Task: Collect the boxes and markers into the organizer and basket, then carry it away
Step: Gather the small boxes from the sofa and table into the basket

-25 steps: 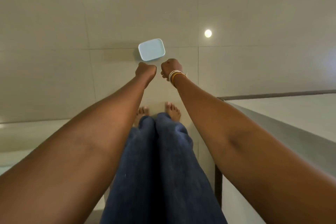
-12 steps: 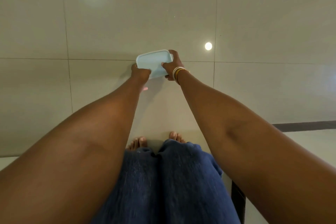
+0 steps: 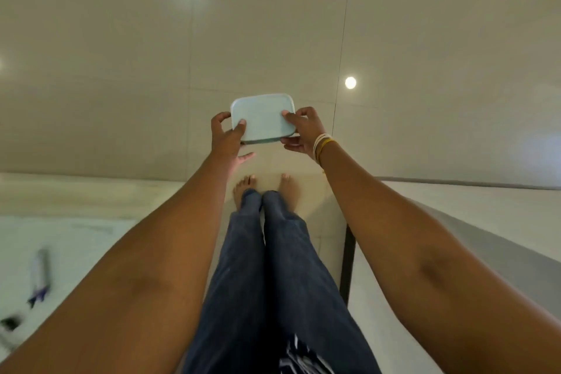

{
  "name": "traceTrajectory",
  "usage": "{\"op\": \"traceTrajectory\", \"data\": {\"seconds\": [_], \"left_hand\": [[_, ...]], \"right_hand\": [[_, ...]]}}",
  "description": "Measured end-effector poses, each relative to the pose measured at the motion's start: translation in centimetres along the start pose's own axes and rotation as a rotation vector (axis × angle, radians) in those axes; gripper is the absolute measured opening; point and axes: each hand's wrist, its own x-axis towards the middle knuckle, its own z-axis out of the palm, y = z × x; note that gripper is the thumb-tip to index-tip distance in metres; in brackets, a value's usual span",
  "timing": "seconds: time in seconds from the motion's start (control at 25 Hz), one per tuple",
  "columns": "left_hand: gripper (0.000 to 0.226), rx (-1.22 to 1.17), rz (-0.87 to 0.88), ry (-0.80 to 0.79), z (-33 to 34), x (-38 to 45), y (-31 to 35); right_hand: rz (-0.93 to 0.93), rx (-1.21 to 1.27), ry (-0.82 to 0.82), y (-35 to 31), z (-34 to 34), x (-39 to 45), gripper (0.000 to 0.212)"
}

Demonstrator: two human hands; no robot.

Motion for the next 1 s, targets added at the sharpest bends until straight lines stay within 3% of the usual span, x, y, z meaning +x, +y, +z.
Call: {"op": "traceTrajectory", "data": {"seconds": [0.2,0.44,0.56,0.64,0.8,1.0], "left_hand": [[0.032,-0.157,0.069,-0.032,-2.3,-11.4,1.8],[0.035,-0.325,0.117,0.012,-5.7,-18.4,-3.7],[0.023,-0.373,0.119,0.067,-7.5,-21.7,-7.9],[0.031,-0.425,0.132,0.128,-9.1,-23.4,-10.5],[0.054,-0.575,0.018,0.293,-15.4,-26.1,-17.6],[0.041,-0.777,-0.209,0.538,-25.4,-29.0,-28.2]], "right_hand": [[0.002,-0.045,-0.119,-1.0,0.0,-11.7,0.057],[-0.047,-0.423,-0.244,3.1,1.8,-17.5,0.066],[-0.043,-0.466,-0.330,6.2,2.5,-19.2,0.063],[-0.042,-0.461,-0.352,8.7,3.4,-20.3,0.056],[-0.078,-0.589,-0.374,14.6,8.5,-23.0,0.053],[-0.074,-0.786,-0.477,23.6,18.8,-26.8,0.066]]}}
